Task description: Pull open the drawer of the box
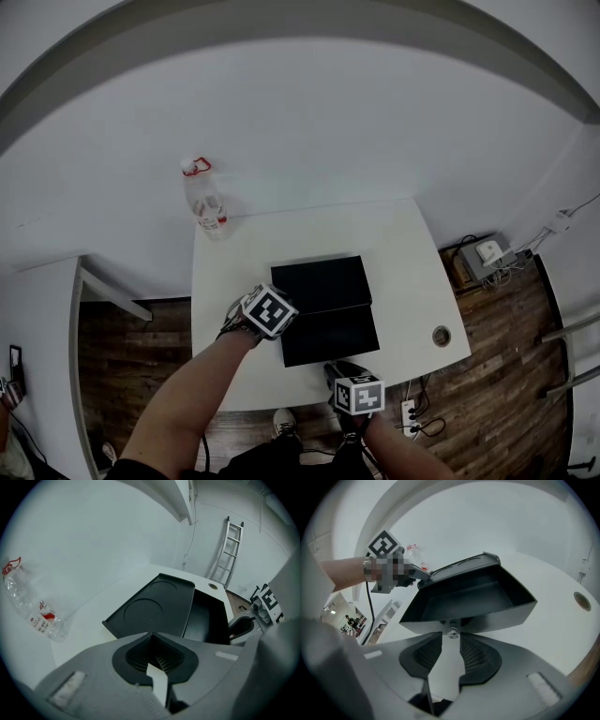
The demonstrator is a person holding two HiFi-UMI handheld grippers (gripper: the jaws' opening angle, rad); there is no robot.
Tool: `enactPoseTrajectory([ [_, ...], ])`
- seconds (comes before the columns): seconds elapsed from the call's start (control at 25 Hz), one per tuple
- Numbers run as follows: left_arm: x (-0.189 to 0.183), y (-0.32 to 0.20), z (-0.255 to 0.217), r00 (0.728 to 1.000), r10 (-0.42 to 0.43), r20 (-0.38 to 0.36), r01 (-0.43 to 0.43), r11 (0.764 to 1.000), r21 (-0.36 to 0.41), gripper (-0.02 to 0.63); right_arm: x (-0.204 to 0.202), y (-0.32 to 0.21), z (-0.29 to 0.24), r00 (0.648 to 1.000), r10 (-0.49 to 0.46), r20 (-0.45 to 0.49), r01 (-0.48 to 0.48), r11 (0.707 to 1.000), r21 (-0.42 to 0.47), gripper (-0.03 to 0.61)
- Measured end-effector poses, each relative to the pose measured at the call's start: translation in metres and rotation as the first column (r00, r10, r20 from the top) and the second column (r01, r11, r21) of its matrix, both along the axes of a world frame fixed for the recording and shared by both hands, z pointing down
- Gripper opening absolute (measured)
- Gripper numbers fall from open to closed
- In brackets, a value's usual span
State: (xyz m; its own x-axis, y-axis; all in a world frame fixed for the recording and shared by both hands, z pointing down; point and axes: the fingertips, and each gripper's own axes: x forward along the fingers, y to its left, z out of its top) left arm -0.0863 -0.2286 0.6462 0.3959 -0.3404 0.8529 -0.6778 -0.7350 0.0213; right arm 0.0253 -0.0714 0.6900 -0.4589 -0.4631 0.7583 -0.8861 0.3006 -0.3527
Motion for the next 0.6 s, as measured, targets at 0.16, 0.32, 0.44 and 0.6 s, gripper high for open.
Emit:
enactPoseTrajectory([
  [0.16, 0.000, 0.000, 0.000, 0.999, -0.025, -0.028, 0.025, 1.000, 0.002, 0.005, 0.011, 0.021, -0.014, 0.999, 0.003, 0.054, -0.004, 1.000, 0.019, 0.096],
  [0.32, -0.005, 0.003, -0.007, 0.991, -0.092, -0.101, 0.092, 0.996, -0.001, 0.005, 0.024, 0.050, -0.029, 0.990, -0.066, 0.128, 0.064, 0.998, 0.021, 0.005],
  [0.44, -0.013, 0.017, -0.017, 0.985, -0.097, -0.143, 0.101, 0.995, 0.018, 0.005, 0.039, 0.066, -0.048, 0.966, -0.050, 0.253, 0.048, 0.999, 0.014, 0.005],
  [0.6, -0.014, 0.069, -0.038, 0.940, -0.082, -0.330, 0.069, 0.996, -0.052, 0.005, 0.059, 0.080, -0.087, 0.882, -0.008, 0.471, 0.003, 1.000, 0.011, 0.005],
])
